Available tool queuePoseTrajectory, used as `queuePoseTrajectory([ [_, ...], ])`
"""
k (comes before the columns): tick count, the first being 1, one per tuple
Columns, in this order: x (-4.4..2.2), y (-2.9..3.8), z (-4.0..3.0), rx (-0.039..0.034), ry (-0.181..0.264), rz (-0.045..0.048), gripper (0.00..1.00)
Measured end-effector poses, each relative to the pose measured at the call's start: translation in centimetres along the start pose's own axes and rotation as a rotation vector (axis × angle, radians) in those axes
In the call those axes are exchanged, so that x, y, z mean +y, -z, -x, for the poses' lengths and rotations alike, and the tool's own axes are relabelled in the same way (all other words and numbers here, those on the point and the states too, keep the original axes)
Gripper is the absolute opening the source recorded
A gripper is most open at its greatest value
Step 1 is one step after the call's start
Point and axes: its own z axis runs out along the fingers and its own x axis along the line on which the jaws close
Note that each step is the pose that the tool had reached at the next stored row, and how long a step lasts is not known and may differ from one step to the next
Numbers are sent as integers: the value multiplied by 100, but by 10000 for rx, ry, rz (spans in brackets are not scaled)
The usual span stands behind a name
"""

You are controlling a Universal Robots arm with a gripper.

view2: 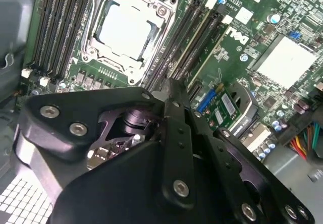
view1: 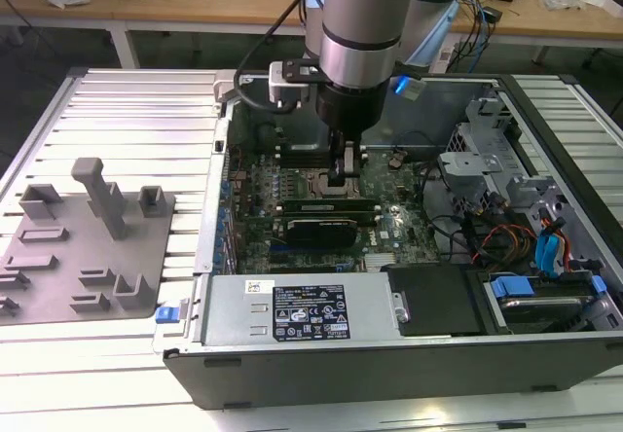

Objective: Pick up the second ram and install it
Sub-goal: 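Insert the second ram into the second slot, then press down the second ram until it locks into place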

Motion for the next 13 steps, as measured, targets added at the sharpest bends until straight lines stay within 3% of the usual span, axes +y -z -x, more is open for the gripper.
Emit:
queuePoseTrajectory([
  [11,1,0,0,65,-1,-2,11],
  [13,-26,-12,0,98,-1,-1,11],
])
